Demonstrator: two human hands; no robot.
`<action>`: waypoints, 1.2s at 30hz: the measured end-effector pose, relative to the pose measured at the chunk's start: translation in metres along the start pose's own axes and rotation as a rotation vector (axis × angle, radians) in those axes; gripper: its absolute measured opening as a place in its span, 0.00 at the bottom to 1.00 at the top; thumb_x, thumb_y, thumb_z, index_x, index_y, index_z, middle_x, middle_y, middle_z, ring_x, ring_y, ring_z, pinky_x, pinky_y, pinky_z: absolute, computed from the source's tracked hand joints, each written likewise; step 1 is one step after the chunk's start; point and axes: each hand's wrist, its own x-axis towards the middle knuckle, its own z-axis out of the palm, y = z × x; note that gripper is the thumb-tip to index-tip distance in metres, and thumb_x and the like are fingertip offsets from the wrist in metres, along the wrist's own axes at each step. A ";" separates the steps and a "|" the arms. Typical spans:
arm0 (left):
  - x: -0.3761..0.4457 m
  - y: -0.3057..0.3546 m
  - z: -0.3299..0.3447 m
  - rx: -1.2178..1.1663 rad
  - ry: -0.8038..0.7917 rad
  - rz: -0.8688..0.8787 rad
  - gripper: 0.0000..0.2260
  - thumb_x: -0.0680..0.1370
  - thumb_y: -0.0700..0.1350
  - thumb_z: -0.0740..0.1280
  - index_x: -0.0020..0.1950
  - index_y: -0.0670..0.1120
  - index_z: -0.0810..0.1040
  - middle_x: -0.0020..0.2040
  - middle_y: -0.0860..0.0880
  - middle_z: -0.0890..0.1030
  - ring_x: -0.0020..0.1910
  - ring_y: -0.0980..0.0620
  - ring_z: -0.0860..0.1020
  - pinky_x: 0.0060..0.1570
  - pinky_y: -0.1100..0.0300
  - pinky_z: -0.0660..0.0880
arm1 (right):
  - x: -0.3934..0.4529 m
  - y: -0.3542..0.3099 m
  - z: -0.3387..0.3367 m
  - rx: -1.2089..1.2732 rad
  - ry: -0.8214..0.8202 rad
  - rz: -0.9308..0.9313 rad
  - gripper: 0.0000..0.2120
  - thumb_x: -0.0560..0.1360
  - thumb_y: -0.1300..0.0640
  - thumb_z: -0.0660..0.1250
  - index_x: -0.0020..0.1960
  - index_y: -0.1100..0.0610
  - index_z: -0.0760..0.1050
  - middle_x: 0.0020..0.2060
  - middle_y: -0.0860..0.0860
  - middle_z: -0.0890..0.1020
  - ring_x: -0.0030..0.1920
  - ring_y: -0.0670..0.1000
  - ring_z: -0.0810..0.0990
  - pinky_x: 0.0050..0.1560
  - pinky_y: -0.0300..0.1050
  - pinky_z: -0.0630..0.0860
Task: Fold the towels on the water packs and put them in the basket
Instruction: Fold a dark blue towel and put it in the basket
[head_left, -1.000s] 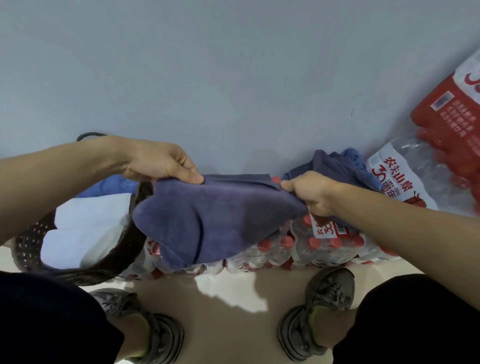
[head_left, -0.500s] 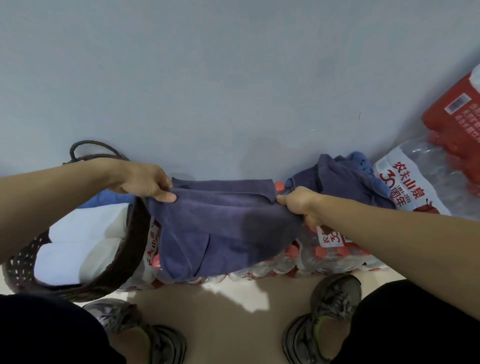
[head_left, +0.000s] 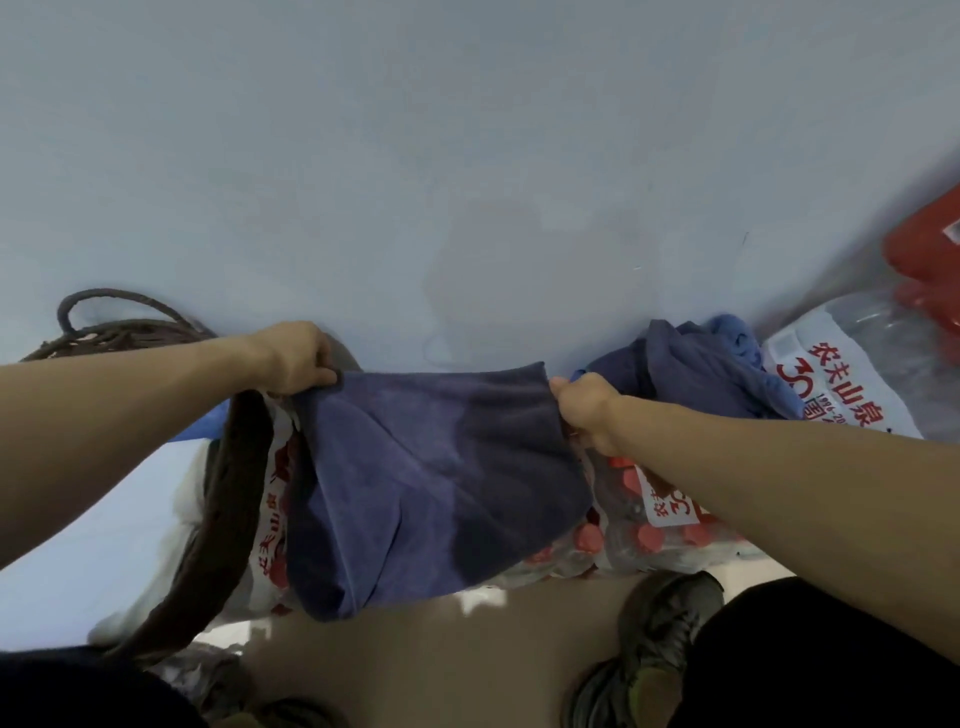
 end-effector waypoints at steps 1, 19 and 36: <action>0.002 -0.001 0.002 0.020 0.010 -0.018 0.08 0.78 0.48 0.69 0.49 0.43 0.82 0.49 0.44 0.83 0.47 0.44 0.79 0.49 0.58 0.74 | 0.002 -0.001 0.000 -0.023 -0.007 0.017 0.15 0.84 0.60 0.54 0.40 0.58 0.69 0.30 0.54 0.73 0.30 0.51 0.69 0.21 0.37 0.68; 0.014 -0.001 0.037 0.006 0.161 -0.131 0.13 0.76 0.45 0.68 0.58 0.40 0.78 0.56 0.40 0.81 0.56 0.41 0.78 0.55 0.53 0.76 | 0.023 -0.003 0.014 -0.759 0.150 -0.171 0.17 0.78 0.45 0.66 0.48 0.60 0.76 0.49 0.56 0.80 0.53 0.59 0.80 0.44 0.46 0.72; 0.013 0.008 0.038 -0.726 0.116 -0.526 0.18 0.78 0.51 0.69 0.50 0.34 0.77 0.45 0.38 0.80 0.37 0.42 0.79 0.32 0.53 0.79 | 0.026 0.000 0.007 -0.077 0.072 -0.040 0.17 0.80 0.54 0.66 0.65 0.63 0.74 0.57 0.58 0.80 0.55 0.61 0.79 0.58 0.54 0.78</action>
